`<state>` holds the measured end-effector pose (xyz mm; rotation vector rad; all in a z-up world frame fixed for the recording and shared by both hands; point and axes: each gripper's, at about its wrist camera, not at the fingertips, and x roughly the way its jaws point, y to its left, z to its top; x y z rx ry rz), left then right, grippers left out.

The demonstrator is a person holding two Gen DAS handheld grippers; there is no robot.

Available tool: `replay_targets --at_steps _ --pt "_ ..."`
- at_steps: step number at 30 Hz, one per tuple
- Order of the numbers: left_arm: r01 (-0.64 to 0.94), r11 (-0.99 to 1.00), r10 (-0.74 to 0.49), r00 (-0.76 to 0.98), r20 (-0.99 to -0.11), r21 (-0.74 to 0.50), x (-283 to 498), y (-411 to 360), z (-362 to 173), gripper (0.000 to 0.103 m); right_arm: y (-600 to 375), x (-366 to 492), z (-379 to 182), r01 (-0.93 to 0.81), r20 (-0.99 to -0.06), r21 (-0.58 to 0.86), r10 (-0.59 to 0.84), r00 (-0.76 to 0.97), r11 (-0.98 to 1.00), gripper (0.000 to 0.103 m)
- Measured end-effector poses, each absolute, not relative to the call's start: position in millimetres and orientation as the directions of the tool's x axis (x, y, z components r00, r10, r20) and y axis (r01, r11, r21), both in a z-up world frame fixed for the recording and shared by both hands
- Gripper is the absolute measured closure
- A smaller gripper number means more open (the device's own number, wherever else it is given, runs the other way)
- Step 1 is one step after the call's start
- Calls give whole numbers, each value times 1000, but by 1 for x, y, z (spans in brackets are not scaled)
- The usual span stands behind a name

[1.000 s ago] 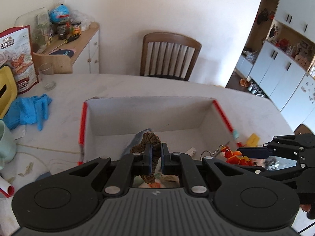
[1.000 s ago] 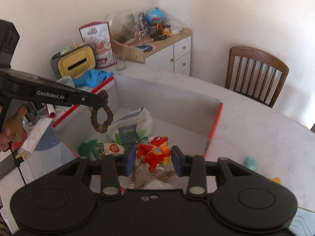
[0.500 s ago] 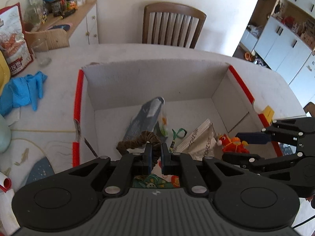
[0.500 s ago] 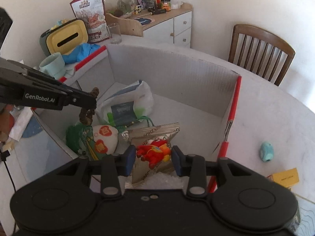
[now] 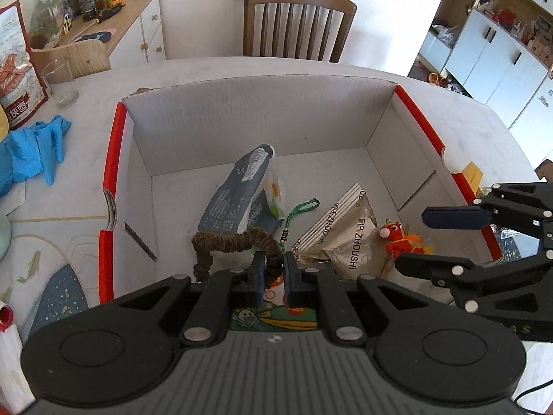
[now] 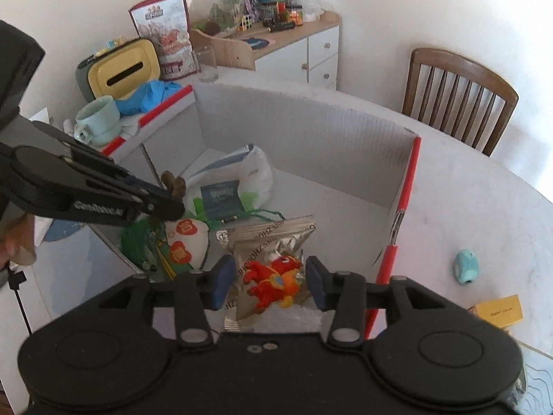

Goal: Organize objects
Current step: 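Open the left tool over the box while the right tool drops the keychain in, then move both tools back to the items beside the box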

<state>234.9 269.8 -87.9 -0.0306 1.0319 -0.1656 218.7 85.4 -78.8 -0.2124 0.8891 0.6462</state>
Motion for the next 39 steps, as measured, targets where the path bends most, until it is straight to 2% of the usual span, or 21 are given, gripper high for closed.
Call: replay_targets --at_steps 12,17,26,28,30,39 --pt "131 986 -154 523 -838 -100 222 257 -75 91 78 201 -58 -617 -742 94 468 480 782 48" --pt "137 986 -151 543 -826 -90 212 251 -66 87 66 193 -47 -605 -722 115 485 494 788 45" --pt "162 983 -169 594 -786 -89 193 232 -42 66 44 172 -24 -586 -694 112 485 532 803 40" --pt "166 982 -176 607 -775 -93 189 226 -37 55 39 167 -19 -581 -690 101 478 544 808 40" --pt "172 980 -183 617 -765 -95 185 220 -33 50 33 163 -14 -579 -684 97 476 552 810 40" --pt "208 972 -223 643 -732 -113 175 183 -16 34 -5 147 4 -543 -656 97 464 596 834 31"
